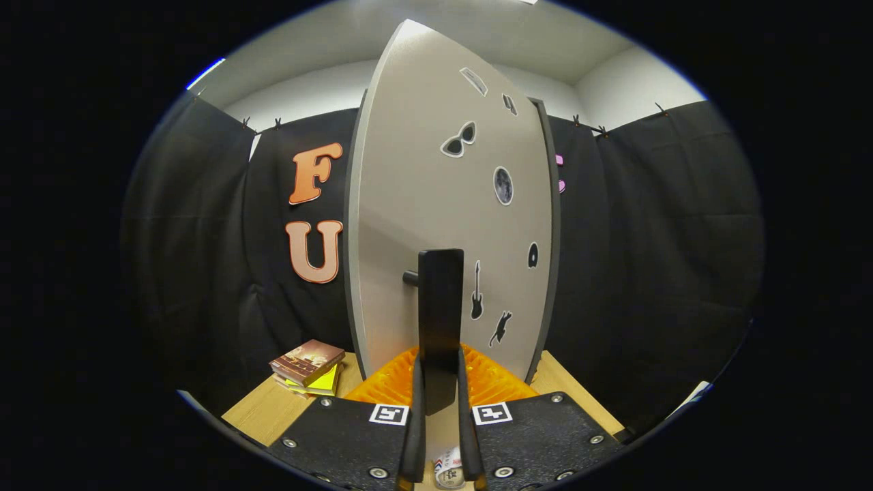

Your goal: Open the shoe cabinet door, grab the shoes and put them into the shoe cabinet, then close the shoe cabinet door.

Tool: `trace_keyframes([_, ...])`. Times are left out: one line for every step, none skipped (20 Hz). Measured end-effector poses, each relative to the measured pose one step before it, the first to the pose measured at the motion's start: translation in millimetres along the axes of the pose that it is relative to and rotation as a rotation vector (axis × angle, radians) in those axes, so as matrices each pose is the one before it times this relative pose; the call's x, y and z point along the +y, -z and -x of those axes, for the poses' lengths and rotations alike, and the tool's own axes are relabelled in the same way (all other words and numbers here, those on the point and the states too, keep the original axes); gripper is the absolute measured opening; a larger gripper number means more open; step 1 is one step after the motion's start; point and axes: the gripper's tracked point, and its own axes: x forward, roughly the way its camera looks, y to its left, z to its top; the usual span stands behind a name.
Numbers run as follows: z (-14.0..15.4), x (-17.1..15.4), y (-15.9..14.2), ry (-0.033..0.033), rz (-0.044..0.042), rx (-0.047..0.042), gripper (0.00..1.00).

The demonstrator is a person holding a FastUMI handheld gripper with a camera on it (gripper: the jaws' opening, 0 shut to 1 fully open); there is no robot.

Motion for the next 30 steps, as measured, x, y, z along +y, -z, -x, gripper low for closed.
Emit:
trace_keyframes([5.03, -7.42, 0.54, -0.00132, 0.00307, -0.00039, 0.2])
trace_keyframes([4.48, -7.13, 0.65, -0.00139, 0.00353, -0.00124, 0.2])
trace_keyframes([5.69, -7.66, 0.41, -0.00266, 0.00184, -0.00166, 0.2])
trace_keyframes([4.45, -8.05, -0.33, -0.0039, -0.00316, -0.00498, 0.2])
trace_keyframes([4.26, -8.45, 1.06, -0.00664, -0.00335, -0.00517, 0.2])
trace_keyframes([5.21, -9.08, 0.07, -0.01113, -0.00329, -0.00464, 0.2])
trace_keyframes([4.33, -9.46, 0.85, -0.01172, -0.00396, 0.00063, 0.2])
trace_keyframes([5.0, -10.76, 0.46, -0.00967, -0.00706, 0.0033, 0.2])
trace_keyframes([3.85, -10.13, 0.22, -0.0082, -0.0077, -0.00239, 0.2])
trace_keyframes([4.85, -10.45, -0.62, -0.00528, -0.00296, -0.00489, 0.19])
trace_keyframes([2.86, -10.43, 0.93, 0.00027, -0.00057, -0.00561, 0.19])
trace_keyframes([2.86, -10.36, 0.56, 0.0009, 0.00095, -0.00173, 0.18])
trace_keyframes([2.02, -9.36, 2.01, 0.00018, 0.00447, -0.00255, 0.17])
trace_keyframes([3.16, -9.43, 1.41, -0.00078, 0.00397, 0.00042, 0.17])
trace_keyframes([3.32, -9.32, 4.77, 0.0013, 0.00042, 0.00726, 0.17])
trace_keyframes([2.88, -8.85, 5.16, 0.00036, -0.00169, 0.00828, 0.17])
trace_keyframes([4.98, -8.16, 5.42, 0.00257, -0.00044, 0.00278, 0.17])
trace_keyframes([4.64, -9.54, -2.26, 0.00601, -0.00195, -0.01837, 0.16])
trace_keyframes([1.77, -10.13, 1.42, 0.00596, 0.0046, 0.00298, 0.16])
trace_keyframes([2.47, -9.09, 0.76, 0.00796, 0.00797, -0.00272, 0.16])
trace_keyframes([0.45, -10.1, -0.33, 0.01207, 0.00684, -0.00001, 0.16])
trace_keyframes([1.5, -11.67, 0.0, 0.01484, 0.00505, -0.00185, 0.16])
trace_keyframes([-0.83, -11.14, -0.55, 0.01175, -0.00312, -0.00166, 0.16])
trace_keyframes([-1.19, -10.98, 0.29, 0.00982, -0.00691, 0.00285, 0.15])
trace_keyframes([-1.15, -11.56, 1.24, 0.0074, -0.00978, 0.00303, 0.13])
trace_keyframes([-2.25, -12.05, 0.11, 0.01265, -0.01052, 0.00389, 0.11])
trace_keyframes([-1.98, -8.4, 0.55, -0.00299, -0.0177, 0.00573, 0.1])
trace_keyframes([-2.16, -1.83, 1.05, -0.01546, -0.02195, 0.00752, 0.09])
trace_keyframes([0.31, -0.09, -1.5, -0.02273, -0.02385, 0.00619, 0.1])
trace_keyframes([1.42, 5.45, 0.1, -0.02566, -0.02106, 0.00708, 0.1])
